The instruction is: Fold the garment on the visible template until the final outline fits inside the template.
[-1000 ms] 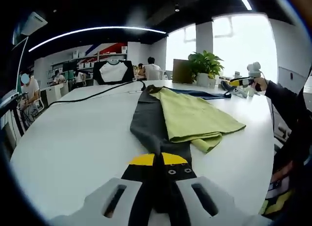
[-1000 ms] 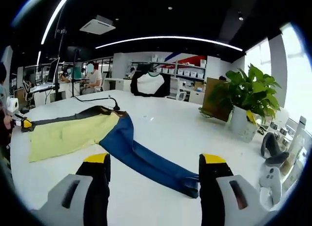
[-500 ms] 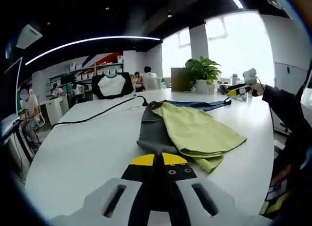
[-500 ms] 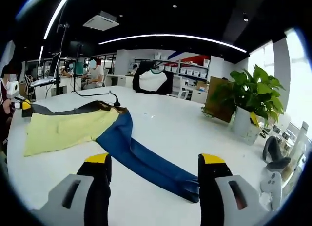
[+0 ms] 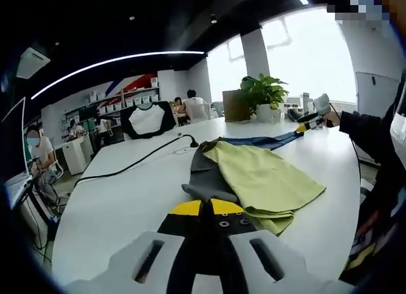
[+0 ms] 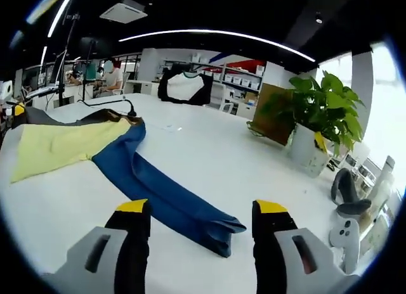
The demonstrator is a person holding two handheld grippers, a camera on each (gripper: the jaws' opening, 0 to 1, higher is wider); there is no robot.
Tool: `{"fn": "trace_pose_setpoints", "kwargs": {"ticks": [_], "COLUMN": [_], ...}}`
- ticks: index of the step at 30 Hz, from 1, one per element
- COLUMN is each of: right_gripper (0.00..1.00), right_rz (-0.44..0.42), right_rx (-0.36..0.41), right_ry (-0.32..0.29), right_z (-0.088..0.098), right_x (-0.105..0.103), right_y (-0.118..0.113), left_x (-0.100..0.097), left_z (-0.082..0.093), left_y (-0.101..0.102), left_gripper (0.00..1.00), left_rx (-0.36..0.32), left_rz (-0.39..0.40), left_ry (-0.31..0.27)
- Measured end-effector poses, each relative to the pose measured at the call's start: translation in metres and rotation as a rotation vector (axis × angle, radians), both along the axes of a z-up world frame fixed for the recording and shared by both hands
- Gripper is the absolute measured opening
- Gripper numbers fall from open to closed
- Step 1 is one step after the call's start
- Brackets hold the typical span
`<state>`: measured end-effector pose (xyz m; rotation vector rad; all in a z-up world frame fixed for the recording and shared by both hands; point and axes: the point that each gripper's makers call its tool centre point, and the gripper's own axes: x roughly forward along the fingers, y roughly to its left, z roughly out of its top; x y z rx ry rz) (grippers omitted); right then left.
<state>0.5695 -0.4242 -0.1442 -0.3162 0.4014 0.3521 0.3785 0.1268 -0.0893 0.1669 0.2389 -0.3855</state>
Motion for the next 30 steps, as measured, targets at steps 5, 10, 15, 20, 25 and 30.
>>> {"fn": "trace_pose_setpoints", "kwargs": {"ticks": [5, 10, 15, 20, 25, 30], "right_gripper": [0.58, 0.44, 0.28, 0.13, 0.0, 0.0], "right_rz": [-0.045, -0.129, -0.168, -0.192, -0.226, -0.257], "right_rx": [-0.026, 0.018, 0.097, 0.159, 0.147, 0.166], "right_ry": [0.027, 0.095, 0.151, 0.167, 0.189, 0.181], "right_z": [-0.006, -0.02, -0.032, -0.032, -0.033, -0.031], "right_x": [0.005, 0.003, -0.001, -0.001, -0.002, -0.005], "right_y": [-0.015, -0.029, -0.026, -0.024, -0.032, -0.038], "left_x": [0.003, 0.005, 0.007, 0.009, 0.01, 0.014], "left_z": [0.001, 0.001, 0.0, 0.0, -0.001, -0.002], "left_y": [0.001, 0.002, 0.002, 0.004, 0.006, 0.013], "left_gripper": [0.02, 0.02, 0.02, 0.02, 0.02, 0.02], "left_rx": [-0.014, -0.015, -0.015, -0.02, -0.018, -0.021], "left_rz": [0.003, 0.002, 0.001, 0.005, 0.008, 0.014], "left_ry": [0.002, 0.007, 0.011, 0.016, 0.019, 0.025]}}
